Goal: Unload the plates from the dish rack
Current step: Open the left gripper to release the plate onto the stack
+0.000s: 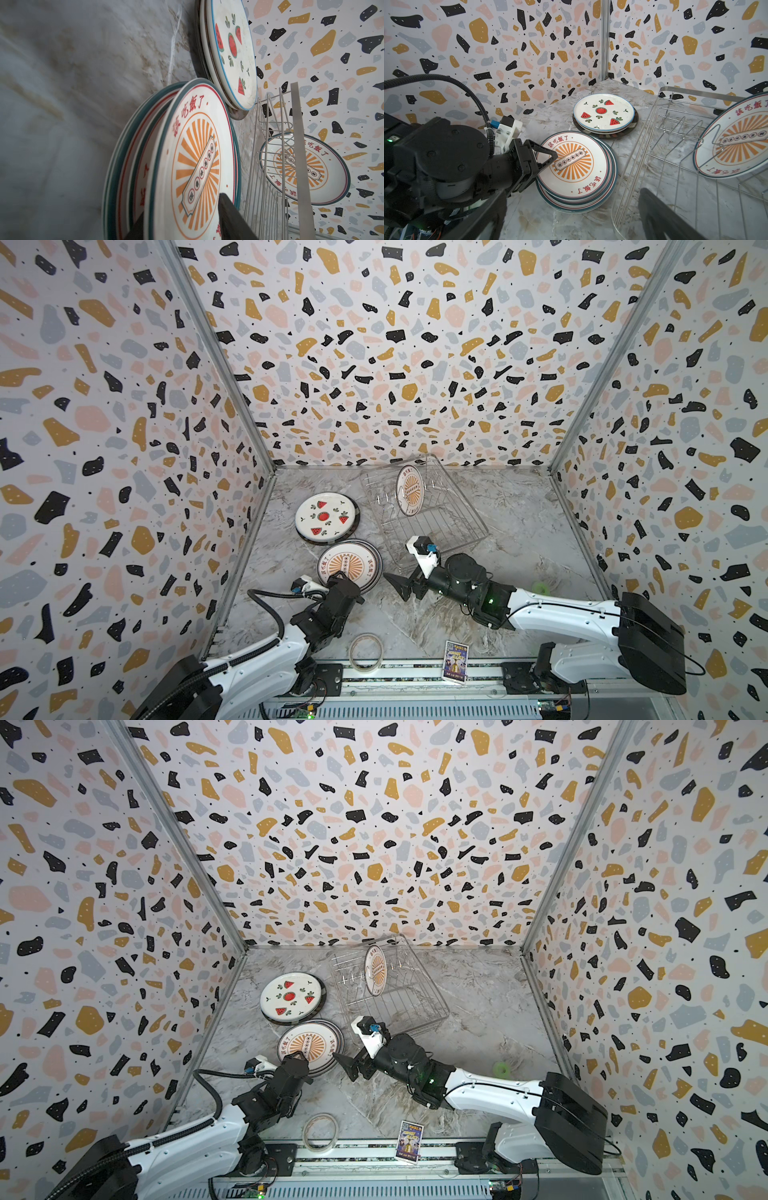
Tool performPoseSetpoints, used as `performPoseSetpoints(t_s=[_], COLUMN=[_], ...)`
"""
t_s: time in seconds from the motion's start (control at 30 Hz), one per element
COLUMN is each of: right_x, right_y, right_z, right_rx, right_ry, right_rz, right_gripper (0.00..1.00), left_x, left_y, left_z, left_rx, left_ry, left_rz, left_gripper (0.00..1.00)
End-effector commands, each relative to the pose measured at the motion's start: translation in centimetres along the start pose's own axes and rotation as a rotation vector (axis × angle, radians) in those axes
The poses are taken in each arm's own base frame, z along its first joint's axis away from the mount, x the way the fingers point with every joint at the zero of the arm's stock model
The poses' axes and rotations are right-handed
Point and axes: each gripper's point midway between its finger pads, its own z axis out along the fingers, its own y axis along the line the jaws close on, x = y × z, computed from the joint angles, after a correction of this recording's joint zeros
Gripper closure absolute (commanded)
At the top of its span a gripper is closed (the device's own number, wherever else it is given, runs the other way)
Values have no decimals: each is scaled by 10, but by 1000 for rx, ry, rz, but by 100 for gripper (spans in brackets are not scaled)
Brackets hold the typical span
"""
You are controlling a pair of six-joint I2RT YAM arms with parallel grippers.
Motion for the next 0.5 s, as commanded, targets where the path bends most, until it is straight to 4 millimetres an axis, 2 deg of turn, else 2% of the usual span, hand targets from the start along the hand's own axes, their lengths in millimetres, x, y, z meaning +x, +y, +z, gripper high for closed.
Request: performPoseSetpoints(t_s=[0.0,0.1,0.33,0.47], right_x=[-6,-5,-3,-2], right_y=[0,-1,-1,-2], right_z=[0,0,3,4], right_rx=[9,12,15,20], right_ry=[-15,-17,-13,-8], right_rz=[-7,-6,-7,-8], right_gripper=[1,0,1,0], left_x=[-9,-13,-29,-30], left_y=[-12,-9,-3,-1], left_z=[-1,-1,-3,0], left_rx=[22,20,-32,-40], left_ry=[-50,-72,-167,-180], left_rz=[-14,-24,37,40], left_gripper=[55,55,45,44])
